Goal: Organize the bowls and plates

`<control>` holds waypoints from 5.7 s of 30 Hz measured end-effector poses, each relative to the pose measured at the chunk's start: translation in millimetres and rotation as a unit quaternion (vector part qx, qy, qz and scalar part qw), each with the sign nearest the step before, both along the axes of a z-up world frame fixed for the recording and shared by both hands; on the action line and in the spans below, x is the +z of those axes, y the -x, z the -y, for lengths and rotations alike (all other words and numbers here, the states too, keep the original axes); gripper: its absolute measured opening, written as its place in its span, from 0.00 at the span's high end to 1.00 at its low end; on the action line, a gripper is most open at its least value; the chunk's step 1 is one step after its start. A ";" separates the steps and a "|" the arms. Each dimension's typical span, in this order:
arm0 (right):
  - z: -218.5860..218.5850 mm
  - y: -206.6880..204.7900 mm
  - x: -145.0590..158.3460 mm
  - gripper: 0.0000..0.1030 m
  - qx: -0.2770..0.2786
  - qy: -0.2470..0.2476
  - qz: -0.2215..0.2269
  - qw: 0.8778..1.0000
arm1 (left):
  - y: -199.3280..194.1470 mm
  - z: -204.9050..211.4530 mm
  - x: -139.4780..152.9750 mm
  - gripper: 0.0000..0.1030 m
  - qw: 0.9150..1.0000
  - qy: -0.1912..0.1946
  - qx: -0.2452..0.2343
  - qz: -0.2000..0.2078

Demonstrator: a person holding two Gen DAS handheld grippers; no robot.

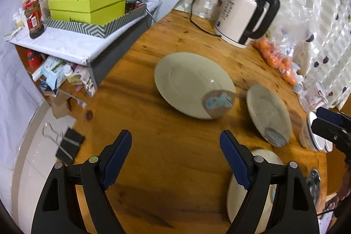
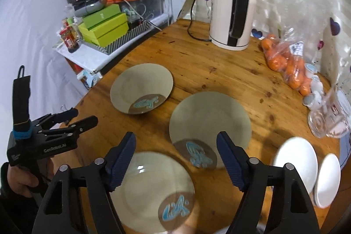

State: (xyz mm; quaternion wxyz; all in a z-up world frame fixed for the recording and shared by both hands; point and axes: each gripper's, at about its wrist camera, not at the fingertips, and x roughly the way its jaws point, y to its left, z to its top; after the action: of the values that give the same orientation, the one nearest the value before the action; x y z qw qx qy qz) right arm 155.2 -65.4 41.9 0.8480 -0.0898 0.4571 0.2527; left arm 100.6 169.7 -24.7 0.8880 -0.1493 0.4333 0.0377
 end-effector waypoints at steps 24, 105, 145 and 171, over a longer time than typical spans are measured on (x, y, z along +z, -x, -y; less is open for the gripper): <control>-60.9 -124.5 -74.9 0.63 0.000 -0.051 -0.143 0.988 | -77.6 -36.8 -33.1 0.42 0.999 0.044 0.013 -0.017; 61.7 39.7 -70.2 0.81 -0.077 -0.064 -0.166 0.981 | 51.9 91.4 -13.8 0.71 0.993 0.026 -0.105 -0.048; 65.3 49.0 -79.6 0.78 -0.079 -0.040 -0.155 0.984 | 56.2 97.5 -24.5 0.71 0.992 0.017 -0.109 -0.060; 59.1 49.4 -85.7 0.77 -0.074 -0.043 -0.163 0.983 | 49.2 92.1 -29.8 0.65 0.992 0.030 -0.098 -0.068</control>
State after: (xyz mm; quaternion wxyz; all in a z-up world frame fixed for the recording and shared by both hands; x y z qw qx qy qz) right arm 105.8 -124.5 -43.9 0.7816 0.0231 0.5832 0.2200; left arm 51.4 77.5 -54.5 0.8512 -0.1292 0.5060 -0.0525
